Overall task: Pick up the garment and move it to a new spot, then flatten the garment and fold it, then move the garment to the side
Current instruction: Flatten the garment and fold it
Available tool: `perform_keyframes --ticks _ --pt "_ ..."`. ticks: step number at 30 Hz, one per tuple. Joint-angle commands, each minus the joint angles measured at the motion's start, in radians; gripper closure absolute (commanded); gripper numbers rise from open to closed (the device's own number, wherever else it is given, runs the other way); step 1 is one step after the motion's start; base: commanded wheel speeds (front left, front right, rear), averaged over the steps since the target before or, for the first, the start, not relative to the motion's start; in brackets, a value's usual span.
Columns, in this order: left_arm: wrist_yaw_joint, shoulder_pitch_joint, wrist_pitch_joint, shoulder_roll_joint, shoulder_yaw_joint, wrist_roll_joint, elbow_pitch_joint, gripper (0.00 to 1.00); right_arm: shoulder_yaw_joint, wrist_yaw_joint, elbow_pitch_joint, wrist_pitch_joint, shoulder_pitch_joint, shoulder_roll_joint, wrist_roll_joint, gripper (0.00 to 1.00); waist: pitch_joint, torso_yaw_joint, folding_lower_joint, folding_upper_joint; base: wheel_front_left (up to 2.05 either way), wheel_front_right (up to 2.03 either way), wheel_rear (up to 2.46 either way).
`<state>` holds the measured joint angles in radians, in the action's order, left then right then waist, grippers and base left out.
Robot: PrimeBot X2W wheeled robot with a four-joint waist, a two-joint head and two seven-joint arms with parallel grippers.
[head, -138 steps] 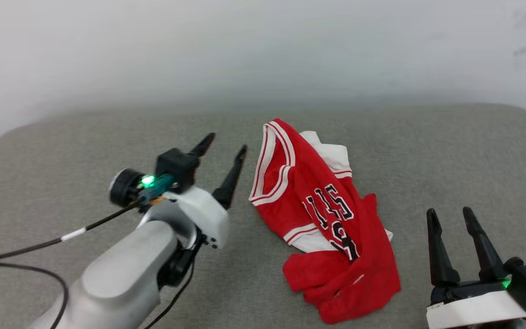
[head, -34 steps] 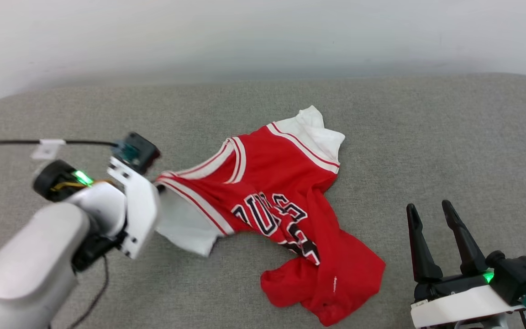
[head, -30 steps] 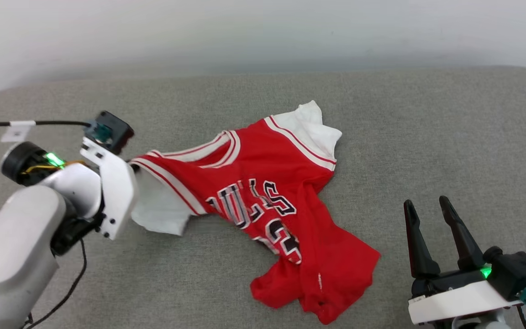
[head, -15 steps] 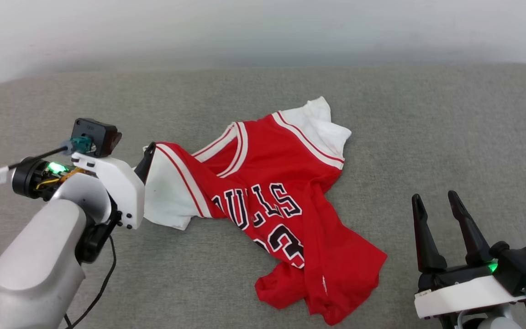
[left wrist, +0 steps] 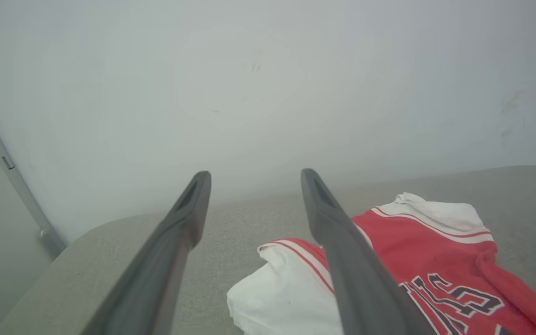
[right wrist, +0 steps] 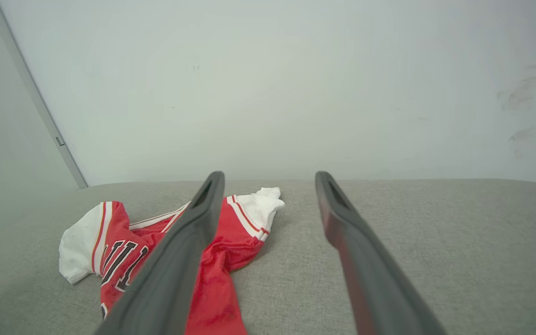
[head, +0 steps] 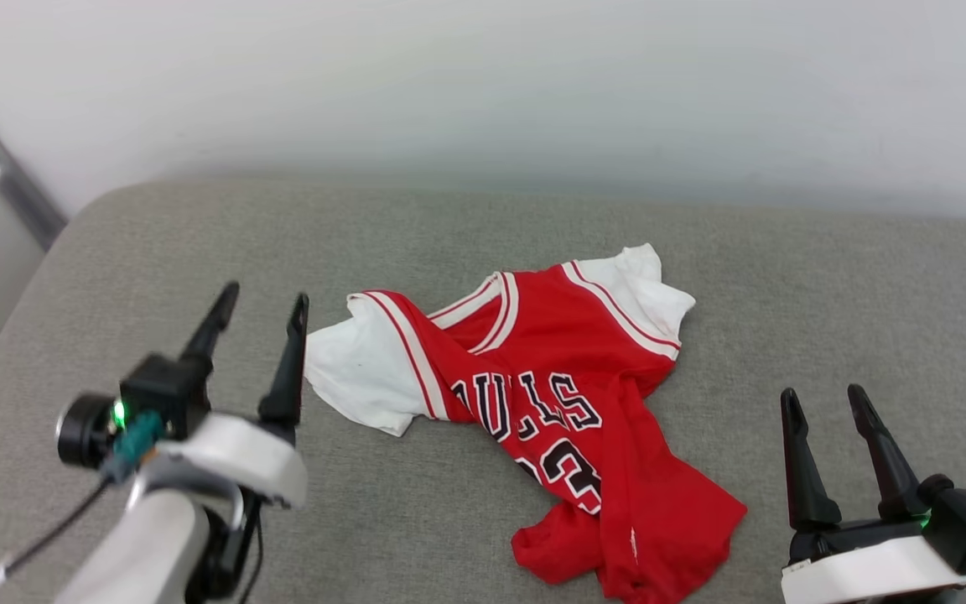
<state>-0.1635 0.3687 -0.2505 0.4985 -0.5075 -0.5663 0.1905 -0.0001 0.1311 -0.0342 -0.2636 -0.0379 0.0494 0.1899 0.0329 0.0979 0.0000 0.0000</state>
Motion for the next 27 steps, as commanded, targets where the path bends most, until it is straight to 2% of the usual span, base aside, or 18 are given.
perform_keyframes --ticks 1,4,8,13,16,19,22,25,27 --pt "-0.018 -0.056 -0.010 -0.008 0.012 0.009 -0.037 0.00 -0.002 -0.001 0.005 -0.002 -0.014 0.002 -0.008 0.00 -0.017 0.016 0.0000 0.0000 0.00 0.00 0.00" --pt "-0.048 -0.148 -0.015 -0.008 0.034 0.036 -0.099 0.00 -0.005 -0.001 0.007 -0.002 -0.025 0.002 -0.010 0.00 -0.024 0.023 0.0000 0.0000 0.00 0.00 0.00" --pt "-0.074 -0.243 -0.015 -0.045 0.069 0.077 -0.177 0.00 -0.011 -0.001 -0.006 -0.002 -0.030 0.002 -0.015 0.00 -0.016 0.046 0.0000 0.0000 0.00 0.00 0.00" --pt "-0.059 -0.293 -0.016 -0.088 0.091 0.112 -0.205 0.00 -0.009 -0.001 -0.006 0.013 0.008 0.002 -0.040 0.00 0.007 0.087 0.0000 0.0000 0.00 0.00 0.00" --pt "-0.043 -0.289 -0.015 -0.104 0.104 0.129 -0.204 0.00 0.014 -0.001 0.019 0.093 0.064 0.023 -0.071 0.00 0.039 0.115 0.0000 0.0000 0.00 0.00 0.00" --pt "-0.021 -0.262 -0.015 -0.125 0.115 0.146 -0.202 0.00 0.064 -0.001 0.032 0.239 0.154 0.103 -0.059 0.00 0.078 0.143 0.0000 0.0000 0.00 0.00 0.00" --pt "0.001 -0.245 -0.015 -0.145 0.127 0.161 -0.196 0.00 0.144 -0.001 0.029 0.443 0.278 0.205 0.015 0.00 0.122 0.169 0.0000 0.0000 0.00 0.00 0.00" --pt "0.024 -0.226 -0.015 -0.175 0.138 0.168 -0.190 0.00 0.226 -0.001 -0.004 0.688 0.400 0.311 0.101 0.00 0.165 0.198 0.0000 0.0000 0.00 0.00 0.00" --pt "0.042 -0.215 -0.015 -0.195 0.144 0.167 -0.190 0.00 0.269 -0.001 -0.033 0.848 0.487 0.356 0.164 0.00 0.191 0.218 0.0000 0.0000 0.00 0.00 0.00"
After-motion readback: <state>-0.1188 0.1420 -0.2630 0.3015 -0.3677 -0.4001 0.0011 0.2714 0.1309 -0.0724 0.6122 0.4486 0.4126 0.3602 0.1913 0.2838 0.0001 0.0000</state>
